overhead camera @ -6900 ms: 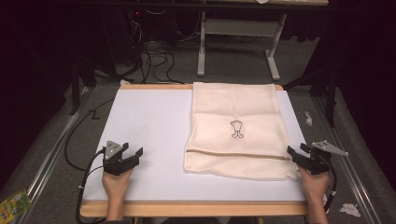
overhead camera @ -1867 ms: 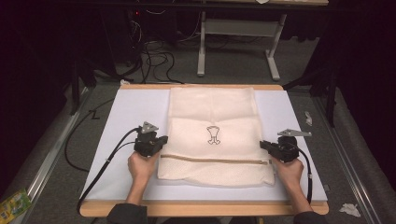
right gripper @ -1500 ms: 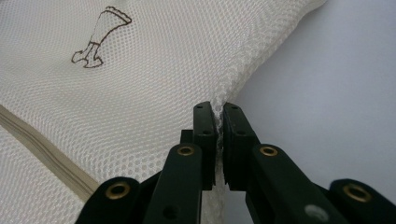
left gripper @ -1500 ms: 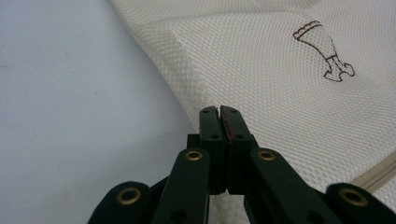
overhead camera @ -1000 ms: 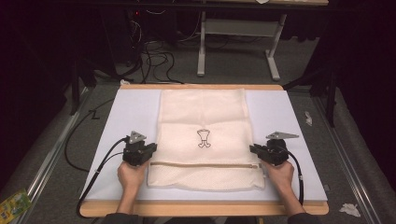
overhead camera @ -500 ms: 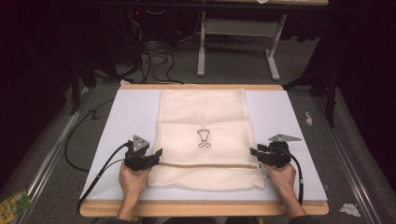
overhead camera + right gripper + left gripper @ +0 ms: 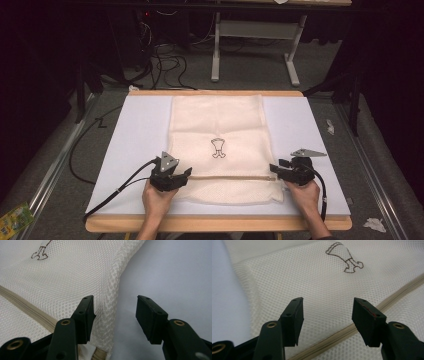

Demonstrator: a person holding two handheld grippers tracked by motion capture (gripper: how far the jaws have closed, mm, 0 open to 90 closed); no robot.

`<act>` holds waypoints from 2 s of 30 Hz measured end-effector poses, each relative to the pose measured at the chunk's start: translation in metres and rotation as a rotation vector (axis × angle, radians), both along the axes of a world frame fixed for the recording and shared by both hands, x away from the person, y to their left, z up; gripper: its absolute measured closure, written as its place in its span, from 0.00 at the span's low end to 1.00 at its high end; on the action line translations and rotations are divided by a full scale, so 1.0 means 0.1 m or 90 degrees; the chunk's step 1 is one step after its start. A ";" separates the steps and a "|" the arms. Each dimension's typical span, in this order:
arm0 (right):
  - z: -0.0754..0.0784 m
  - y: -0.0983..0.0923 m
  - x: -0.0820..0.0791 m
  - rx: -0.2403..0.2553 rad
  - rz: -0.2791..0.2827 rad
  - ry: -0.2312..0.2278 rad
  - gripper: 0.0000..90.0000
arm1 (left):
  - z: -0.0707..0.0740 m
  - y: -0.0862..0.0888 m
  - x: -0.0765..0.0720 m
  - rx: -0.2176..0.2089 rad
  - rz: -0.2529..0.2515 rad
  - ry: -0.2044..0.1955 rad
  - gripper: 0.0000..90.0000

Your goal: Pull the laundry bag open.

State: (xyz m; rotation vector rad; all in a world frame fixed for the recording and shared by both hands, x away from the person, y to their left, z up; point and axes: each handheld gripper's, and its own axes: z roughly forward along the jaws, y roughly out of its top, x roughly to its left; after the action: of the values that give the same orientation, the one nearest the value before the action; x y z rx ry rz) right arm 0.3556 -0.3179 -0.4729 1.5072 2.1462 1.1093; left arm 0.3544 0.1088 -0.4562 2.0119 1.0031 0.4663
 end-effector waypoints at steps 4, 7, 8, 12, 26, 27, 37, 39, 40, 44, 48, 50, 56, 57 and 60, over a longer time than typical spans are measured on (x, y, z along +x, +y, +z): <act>-0.01 0.03 0.01 -0.001 0.008 0.007 0.53 | -0.02 -0.16 -0.02 -0.005 -0.020 0.002 0.47; -0.04 0.06 0.02 -0.004 0.014 0.009 0.53 | -0.03 -0.24 -0.02 -0.006 -0.033 0.001 0.47; -0.04 0.07 0.02 -0.006 0.013 0.007 0.52 | -0.04 -0.34 -0.02 -0.002 -0.044 0.002 0.47; -0.03 0.10 0.02 -0.003 0.020 0.014 0.52 | -0.03 -0.53 -0.01 0.004 -0.069 0.006 0.47; -0.03 0.15 0.03 -0.019 0.075 0.020 0.95 | -0.02 -1.29 0.05 0.027 -0.145 0.026 0.42; -0.03 0.15 0.03 -0.019 0.075 0.020 0.95 | -0.02 -1.32 0.05 0.029 -0.151 0.025 0.42; 0.09 0.09 0.00 0.021 0.089 0.002 0.97 | 0.02 -1.56 -0.01 0.014 -0.205 0.041 0.48; 0.15 0.10 -0.02 0.031 0.095 -0.005 0.97 | 0.02 -1.62 -0.04 0.017 -0.216 0.039 0.52; 0.16 0.10 -0.02 0.030 0.099 -0.011 0.97 | 0.02 -1.67 -0.06 0.014 -0.226 0.033 0.54; 0.19 0.10 -0.04 0.037 0.099 -0.010 0.97 | 0.03 -1.77 -0.09 0.007 -0.245 0.032 0.58; 0.21 0.11 -0.05 0.036 0.104 -0.016 0.97 | 0.04 -1.91 -0.13 0.009 -0.267 0.022 0.61; 0.22 0.11 -0.04 0.038 0.105 -0.016 0.97 | 0.05 -1.94 -0.12 -0.027 -0.272 0.032 0.62; 0.26 0.11 -0.03 0.047 0.110 -0.018 0.97 | 0.01 -1.96 -0.11 -0.030 -0.267 0.035 0.64; 0.26 0.11 -0.03 0.047 0.110 -0.018 0.97 | 0.01 -1.96 -0.12 -0.031 -0.267 0.034 0.64; 0.28 0.13 -0.03 0.048 0.110 -0.021 0.97 | 0.02 -1.96 -0.12 -0.036 -0.266 0.031 0.64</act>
State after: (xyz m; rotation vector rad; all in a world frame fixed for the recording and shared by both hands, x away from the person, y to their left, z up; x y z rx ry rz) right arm 0.3528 -0.3054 -0.4453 1.3436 2.2712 1.2750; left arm 0.3420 -0.0876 -0.4545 2.1155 0.5904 0.1623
